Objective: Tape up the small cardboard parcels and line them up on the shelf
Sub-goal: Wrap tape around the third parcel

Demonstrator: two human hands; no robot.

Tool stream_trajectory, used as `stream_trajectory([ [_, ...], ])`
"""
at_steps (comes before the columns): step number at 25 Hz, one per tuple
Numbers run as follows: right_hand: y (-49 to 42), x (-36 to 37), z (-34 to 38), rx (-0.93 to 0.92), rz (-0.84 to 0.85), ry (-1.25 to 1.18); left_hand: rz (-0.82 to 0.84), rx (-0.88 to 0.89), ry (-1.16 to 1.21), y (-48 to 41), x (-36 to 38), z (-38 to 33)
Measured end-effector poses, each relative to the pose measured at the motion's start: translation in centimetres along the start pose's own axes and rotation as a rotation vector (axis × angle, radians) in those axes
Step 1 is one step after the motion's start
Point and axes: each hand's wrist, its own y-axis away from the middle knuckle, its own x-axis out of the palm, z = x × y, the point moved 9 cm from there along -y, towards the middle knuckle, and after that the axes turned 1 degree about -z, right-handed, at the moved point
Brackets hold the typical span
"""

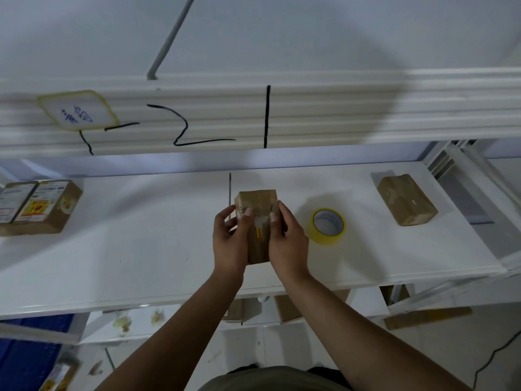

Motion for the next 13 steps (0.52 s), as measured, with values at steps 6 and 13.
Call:
stream_trajectory([
  [6, -1.0, -0.9, -2.6, 0.249, -0.037, -0.33, 0.063, 0.015, -0.065, 0.4, 0.0, 0.3],
  [13, -0.9, 0.6, -3.5, 0.354, 0.048, -0.534, 0.034, -0.166, -0.041, 0.8, -0.1, 2.0],
])
